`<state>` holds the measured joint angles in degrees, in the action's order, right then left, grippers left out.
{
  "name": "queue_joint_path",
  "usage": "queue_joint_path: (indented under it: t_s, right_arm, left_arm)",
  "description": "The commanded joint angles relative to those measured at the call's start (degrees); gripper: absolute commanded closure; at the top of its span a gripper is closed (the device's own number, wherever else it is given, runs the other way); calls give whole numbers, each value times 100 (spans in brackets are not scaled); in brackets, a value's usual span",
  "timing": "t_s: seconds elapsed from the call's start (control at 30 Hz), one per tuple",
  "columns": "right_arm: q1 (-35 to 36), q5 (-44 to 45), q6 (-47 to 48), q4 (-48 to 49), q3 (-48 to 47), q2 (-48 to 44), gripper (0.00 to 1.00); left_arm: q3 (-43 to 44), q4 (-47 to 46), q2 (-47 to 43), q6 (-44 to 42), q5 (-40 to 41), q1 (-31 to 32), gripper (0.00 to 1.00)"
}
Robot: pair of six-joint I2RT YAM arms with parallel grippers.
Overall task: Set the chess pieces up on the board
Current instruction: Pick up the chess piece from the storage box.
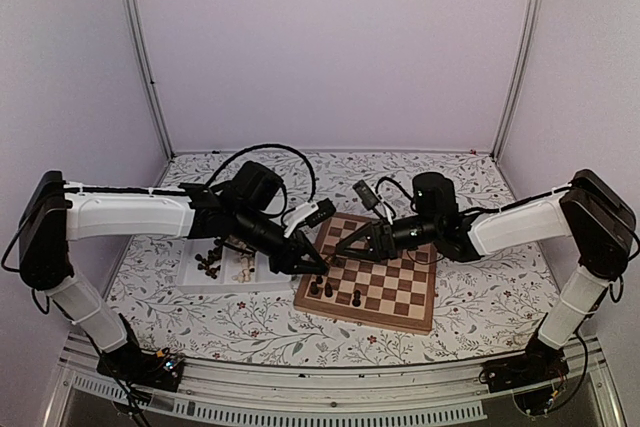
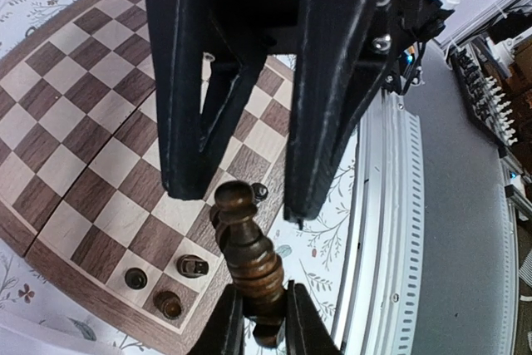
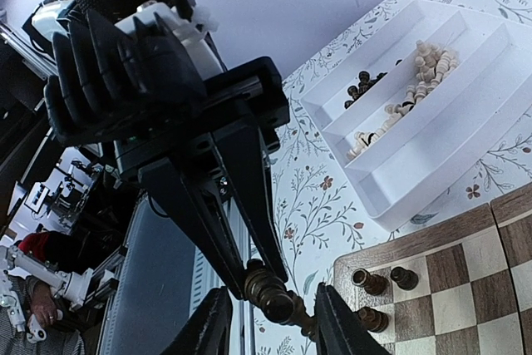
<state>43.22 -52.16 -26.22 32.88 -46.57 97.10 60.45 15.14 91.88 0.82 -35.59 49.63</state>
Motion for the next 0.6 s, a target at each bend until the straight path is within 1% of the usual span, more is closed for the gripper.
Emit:
queue_joint_path:
  t_s: [0.0,0.03,0.07,0.2,0.33,0.43,0.57]
  right_arm:
    - [79,-189,-31,175,-150,120,65]
    - [91,-189,-32,181,-159,141,66]
    - [93,-189,-40,183,-167,162,70]
    - [97,-104,-51,182,-173,204,86]
    - [90,329,69,62,-101,34,96]
    - [87,785,327,-342,-91,-213,100]
    - [83,1238,726,-818,-27,-579,100]
  left_arm:
    - [90,-124,45,-47,-14,82,100]
    - [90,-128,48,-47,-10,82,100]
    - [90,-126,54,-47,-9,82,100]
    - [90,-130,66,-42,4,82,100]
    - [68,-113,92,-40,49,82,100]
    - [56,-68,132,-38,140,78,100]
    - [47,-35,188,-30,205,74,100]
